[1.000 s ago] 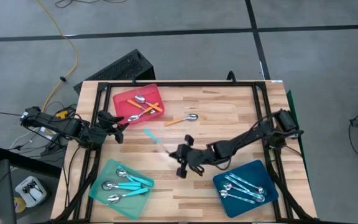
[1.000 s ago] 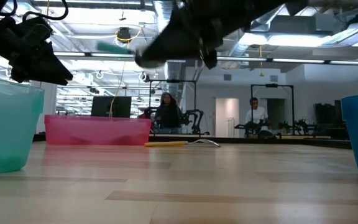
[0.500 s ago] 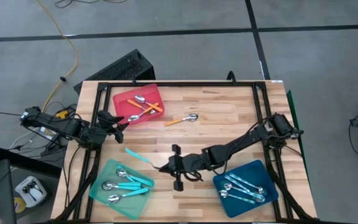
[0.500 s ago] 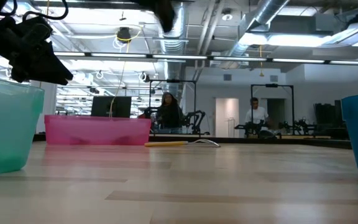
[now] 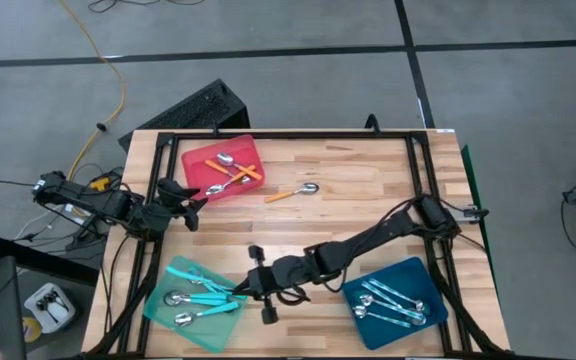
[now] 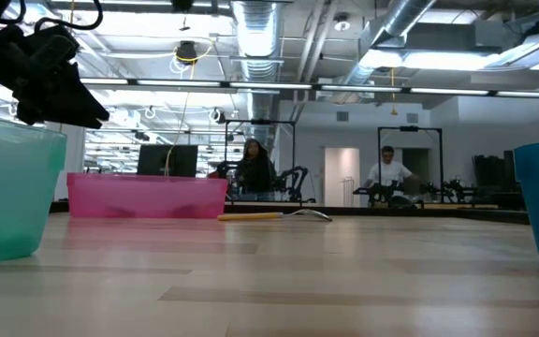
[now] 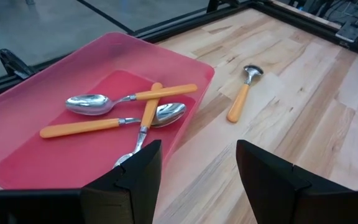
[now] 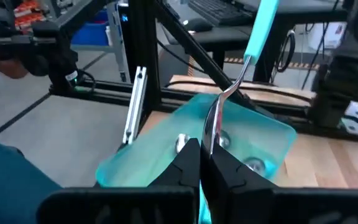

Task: Sort silverware by color (type)
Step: Put the blue spoon into the light blue bin

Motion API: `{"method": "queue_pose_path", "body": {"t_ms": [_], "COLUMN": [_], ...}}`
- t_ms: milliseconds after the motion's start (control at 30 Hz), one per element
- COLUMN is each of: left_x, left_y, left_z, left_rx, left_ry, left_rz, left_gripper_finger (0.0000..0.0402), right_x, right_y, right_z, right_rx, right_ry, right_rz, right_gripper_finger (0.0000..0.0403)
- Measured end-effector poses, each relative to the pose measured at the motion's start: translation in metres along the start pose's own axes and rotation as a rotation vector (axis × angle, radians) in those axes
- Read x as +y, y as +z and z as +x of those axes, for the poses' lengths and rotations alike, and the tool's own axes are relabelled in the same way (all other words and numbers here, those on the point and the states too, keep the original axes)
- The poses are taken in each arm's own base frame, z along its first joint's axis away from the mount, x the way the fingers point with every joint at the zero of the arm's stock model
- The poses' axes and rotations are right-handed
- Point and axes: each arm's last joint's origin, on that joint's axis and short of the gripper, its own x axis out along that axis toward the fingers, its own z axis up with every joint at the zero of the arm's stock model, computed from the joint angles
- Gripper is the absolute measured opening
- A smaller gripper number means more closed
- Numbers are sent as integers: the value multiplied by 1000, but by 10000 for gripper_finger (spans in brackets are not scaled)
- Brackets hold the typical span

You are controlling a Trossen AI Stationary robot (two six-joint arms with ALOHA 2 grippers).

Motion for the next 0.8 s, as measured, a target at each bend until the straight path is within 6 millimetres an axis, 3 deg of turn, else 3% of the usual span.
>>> {"method": "queue_pose_path", "body": {"t_ms": [367, 800], "left_x": [0, 0], "left_y": [0, 0], "left_z": [0, 0], "left_rx": [0, -1], "left_ry": [0, 1], "left_rz": [0, -3], "left_gripper_finger": [190, 190], "right_x": [4, -9], "right_y": [-15, -13], "right_z": [46, 50], "right_rx": [6, -11], "right_ry": [87, 78], "right_rz": [37, 137], "right_gripper_finger": [27, 27]}}
